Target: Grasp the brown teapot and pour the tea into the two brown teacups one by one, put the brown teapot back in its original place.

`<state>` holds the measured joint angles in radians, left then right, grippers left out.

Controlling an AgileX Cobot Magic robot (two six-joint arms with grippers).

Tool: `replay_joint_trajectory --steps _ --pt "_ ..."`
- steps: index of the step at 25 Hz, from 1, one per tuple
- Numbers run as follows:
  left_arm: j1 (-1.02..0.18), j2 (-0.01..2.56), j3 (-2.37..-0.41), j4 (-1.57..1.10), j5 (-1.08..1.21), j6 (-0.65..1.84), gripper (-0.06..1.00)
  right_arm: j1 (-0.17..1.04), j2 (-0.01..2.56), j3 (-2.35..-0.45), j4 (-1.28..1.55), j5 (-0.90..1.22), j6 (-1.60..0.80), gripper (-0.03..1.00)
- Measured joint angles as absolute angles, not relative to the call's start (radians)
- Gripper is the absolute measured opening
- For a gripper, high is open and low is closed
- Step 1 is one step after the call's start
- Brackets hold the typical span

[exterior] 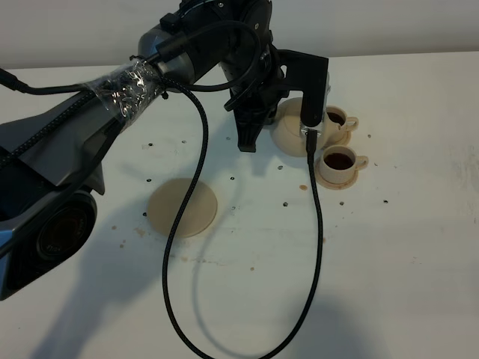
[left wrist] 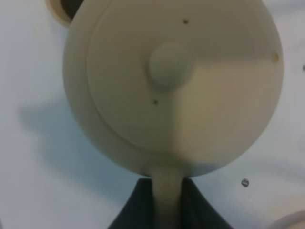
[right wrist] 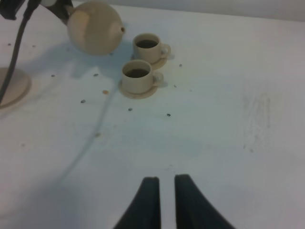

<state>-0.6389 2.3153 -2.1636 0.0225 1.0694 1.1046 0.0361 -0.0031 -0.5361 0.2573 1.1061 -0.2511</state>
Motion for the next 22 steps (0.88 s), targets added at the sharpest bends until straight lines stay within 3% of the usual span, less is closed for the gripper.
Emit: replay_joint_trajectory --steps 22 --pt "-0.638 2.329 -2.164 0.014 1.106 1.101 0.08 0.036 -0.003 -0.536 0.257 1.106 -0.251 0.09"
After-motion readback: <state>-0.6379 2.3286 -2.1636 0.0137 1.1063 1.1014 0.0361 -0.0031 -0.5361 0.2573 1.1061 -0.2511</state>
